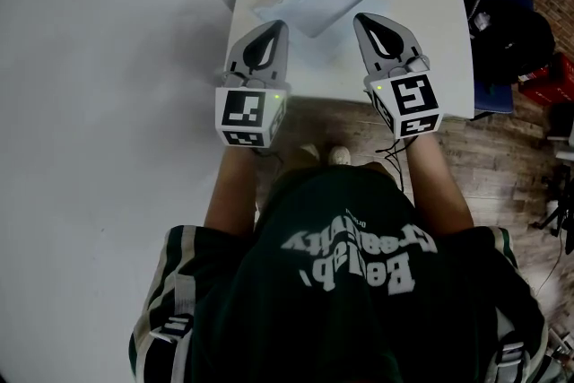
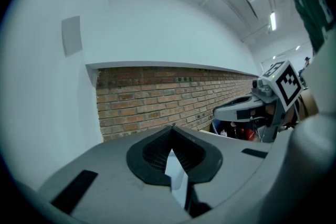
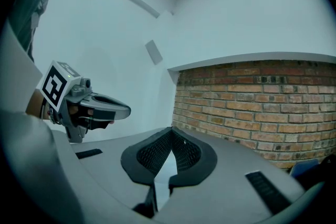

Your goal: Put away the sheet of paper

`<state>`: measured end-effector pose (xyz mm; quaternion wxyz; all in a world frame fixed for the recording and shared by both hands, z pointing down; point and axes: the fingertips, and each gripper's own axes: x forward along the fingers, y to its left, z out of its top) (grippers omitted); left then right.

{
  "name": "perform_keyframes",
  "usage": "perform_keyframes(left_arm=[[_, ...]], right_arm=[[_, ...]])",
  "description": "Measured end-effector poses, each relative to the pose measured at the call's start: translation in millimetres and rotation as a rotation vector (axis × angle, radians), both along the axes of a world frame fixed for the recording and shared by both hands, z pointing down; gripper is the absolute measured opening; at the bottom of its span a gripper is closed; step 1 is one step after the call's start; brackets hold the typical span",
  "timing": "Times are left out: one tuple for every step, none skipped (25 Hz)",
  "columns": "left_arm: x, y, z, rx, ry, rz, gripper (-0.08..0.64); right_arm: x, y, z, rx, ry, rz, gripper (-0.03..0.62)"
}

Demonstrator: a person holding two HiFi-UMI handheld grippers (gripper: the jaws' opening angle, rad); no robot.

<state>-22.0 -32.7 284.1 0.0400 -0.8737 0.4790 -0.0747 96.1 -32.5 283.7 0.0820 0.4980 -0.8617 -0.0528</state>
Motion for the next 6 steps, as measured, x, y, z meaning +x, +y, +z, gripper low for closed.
perform_keyframes(left_arm=[[-0.3,-0.3,0.1,0.000,-0.001,0.000,0.002],[-0.6,-0.4,0.5,-0.001,-0.002,0.000,0.002],[-1.2,-0.6,1.2,-0.002,-0.003,0.000,0.002],[-2.1,-0.8,2.3,-0.004,-0.005,-0.001,0.002],[-3.1,-1.1,3.3,-0.006,-0.007,-0.001,0.002],[-4.2,-1.5,4.1,-0.007,-0.009,-0.002,0.002]], right_arm=[[-1.1,0.0,-0.1,0.001,0.002,-0.003,-0.008],[-1.7,0.0,0.0,0.003,0.005,-0.004,-0.008],[-1.9,-0.2,0.1,0.004,0.009,-0.004,-0.008],[-1.8,-0.7,0.2,0.006,0.013,-0.003,-0.008],[-1.5,-1.5,0.4,0.007,0.017,-0.001,-0.008],[-1.2,-2.3,0.6,0.008,0.021,0.002,-0.008]])
